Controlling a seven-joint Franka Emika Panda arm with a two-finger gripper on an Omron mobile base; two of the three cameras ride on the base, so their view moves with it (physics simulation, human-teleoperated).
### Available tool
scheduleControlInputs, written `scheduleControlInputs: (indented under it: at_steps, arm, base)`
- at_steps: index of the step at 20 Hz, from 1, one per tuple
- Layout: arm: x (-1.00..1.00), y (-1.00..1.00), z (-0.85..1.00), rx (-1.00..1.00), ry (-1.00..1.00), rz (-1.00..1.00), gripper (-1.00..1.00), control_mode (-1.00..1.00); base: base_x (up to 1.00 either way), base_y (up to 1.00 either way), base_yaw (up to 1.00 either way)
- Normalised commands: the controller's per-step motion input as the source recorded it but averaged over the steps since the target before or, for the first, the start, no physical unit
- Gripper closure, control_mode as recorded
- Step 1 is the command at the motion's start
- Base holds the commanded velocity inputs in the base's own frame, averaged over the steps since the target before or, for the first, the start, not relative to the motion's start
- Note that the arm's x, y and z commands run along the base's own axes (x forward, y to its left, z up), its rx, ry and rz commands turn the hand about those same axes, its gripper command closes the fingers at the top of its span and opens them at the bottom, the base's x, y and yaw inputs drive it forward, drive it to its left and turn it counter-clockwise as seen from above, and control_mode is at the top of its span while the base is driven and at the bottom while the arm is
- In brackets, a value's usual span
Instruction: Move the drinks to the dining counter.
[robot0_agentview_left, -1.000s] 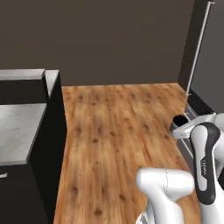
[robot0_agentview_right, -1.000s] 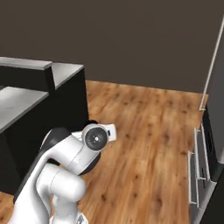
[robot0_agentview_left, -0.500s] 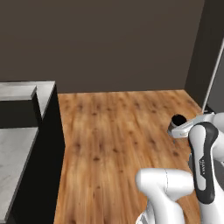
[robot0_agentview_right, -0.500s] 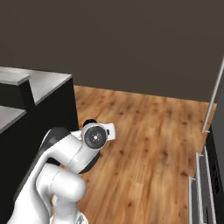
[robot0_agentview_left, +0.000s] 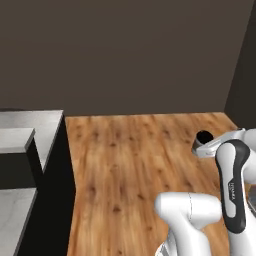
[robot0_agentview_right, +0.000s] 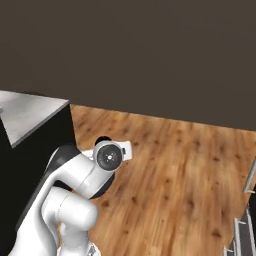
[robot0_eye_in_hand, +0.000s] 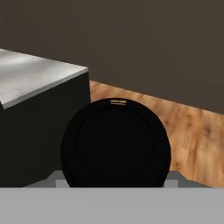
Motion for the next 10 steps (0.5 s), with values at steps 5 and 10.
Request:
scheduleControlInputs:
  at_steps: [5,10]
  arm:
    - [0.00,0.00,0.00,0.00,0.00,0.00,1.00,1.00]
    - [0.00,0.00,0.00,0.00,0.00,0.00,1.00,1.00]
  base:
    - [0.59,0.23,0.28]
    - [0.25,0.17,0.43]
